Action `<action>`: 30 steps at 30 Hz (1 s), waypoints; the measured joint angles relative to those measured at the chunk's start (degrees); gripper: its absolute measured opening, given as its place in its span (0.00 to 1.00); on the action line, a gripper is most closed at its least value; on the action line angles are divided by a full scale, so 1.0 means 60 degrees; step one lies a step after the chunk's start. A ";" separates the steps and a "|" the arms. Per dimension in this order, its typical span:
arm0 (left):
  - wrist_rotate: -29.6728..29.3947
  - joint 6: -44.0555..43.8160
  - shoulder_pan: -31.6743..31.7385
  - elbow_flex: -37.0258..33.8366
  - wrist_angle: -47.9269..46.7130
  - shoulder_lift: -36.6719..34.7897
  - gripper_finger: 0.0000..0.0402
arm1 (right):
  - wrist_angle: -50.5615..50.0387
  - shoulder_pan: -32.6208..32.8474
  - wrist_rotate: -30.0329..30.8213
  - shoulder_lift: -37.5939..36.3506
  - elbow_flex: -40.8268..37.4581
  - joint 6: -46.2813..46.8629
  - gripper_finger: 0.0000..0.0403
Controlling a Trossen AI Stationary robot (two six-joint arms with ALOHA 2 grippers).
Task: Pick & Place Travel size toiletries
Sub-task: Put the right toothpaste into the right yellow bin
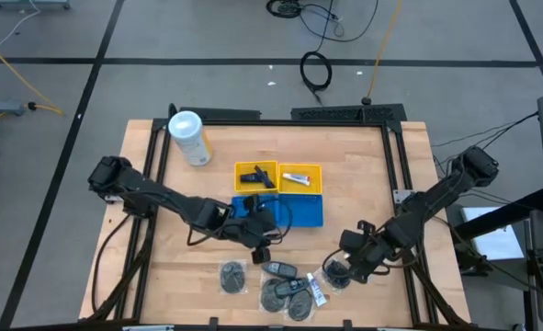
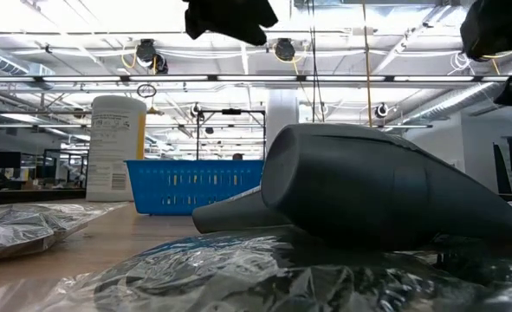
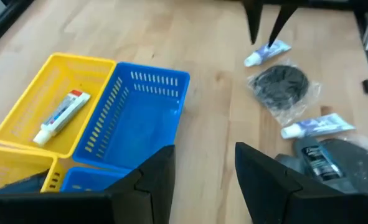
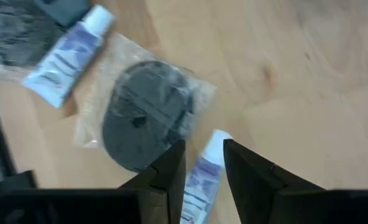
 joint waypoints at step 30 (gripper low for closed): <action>-0.0561 0.0000 -0.0413 0.0004 0.0703 0.0004 0.40 | 0.1830 -0.0040 0.0072 0.1367 -0.1189 0.0972 0.40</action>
